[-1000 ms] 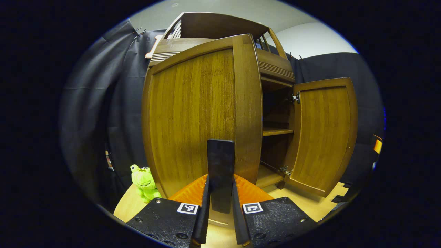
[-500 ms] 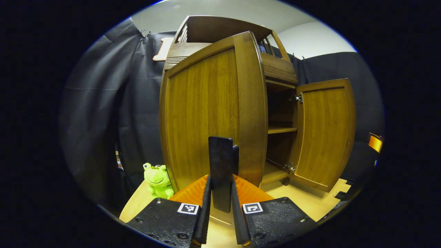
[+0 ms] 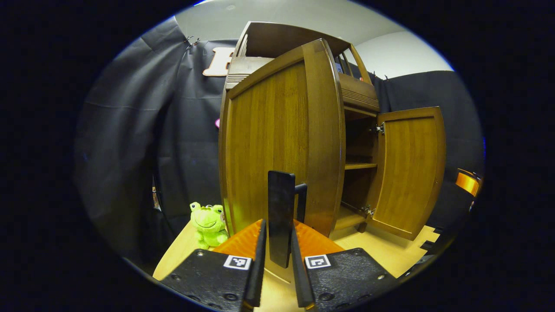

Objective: Open the right door of the double-door shoe cabinet with the right hand, and open the left door with the left hand.

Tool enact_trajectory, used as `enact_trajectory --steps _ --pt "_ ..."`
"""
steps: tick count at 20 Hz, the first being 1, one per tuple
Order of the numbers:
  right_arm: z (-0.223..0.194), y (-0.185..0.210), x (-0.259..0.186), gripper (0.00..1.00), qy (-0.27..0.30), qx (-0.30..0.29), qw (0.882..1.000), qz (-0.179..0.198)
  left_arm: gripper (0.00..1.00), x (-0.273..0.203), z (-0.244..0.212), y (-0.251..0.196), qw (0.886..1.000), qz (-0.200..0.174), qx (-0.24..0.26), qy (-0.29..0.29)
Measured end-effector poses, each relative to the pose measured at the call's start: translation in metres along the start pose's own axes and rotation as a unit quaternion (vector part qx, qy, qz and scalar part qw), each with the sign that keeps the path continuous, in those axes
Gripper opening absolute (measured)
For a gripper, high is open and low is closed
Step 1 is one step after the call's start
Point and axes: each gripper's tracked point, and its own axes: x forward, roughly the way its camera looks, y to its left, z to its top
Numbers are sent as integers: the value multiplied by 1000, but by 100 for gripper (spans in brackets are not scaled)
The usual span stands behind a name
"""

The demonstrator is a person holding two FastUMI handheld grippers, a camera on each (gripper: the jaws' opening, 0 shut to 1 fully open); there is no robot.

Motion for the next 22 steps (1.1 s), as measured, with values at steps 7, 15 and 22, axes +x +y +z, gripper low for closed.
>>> enact_trajectory --steps 7,15,22 --pt "-9 17 7 94 5 3 1000 14 22 -4 6 35 998 50 17 -18" --pt "-19 34 20 94 4 12 1000 20 13 -10 11 56 999 41 26 -19" --pt "-18 44 21 96 12 -5 1000 26 9 -9 10 57 1000 3 8 -22"
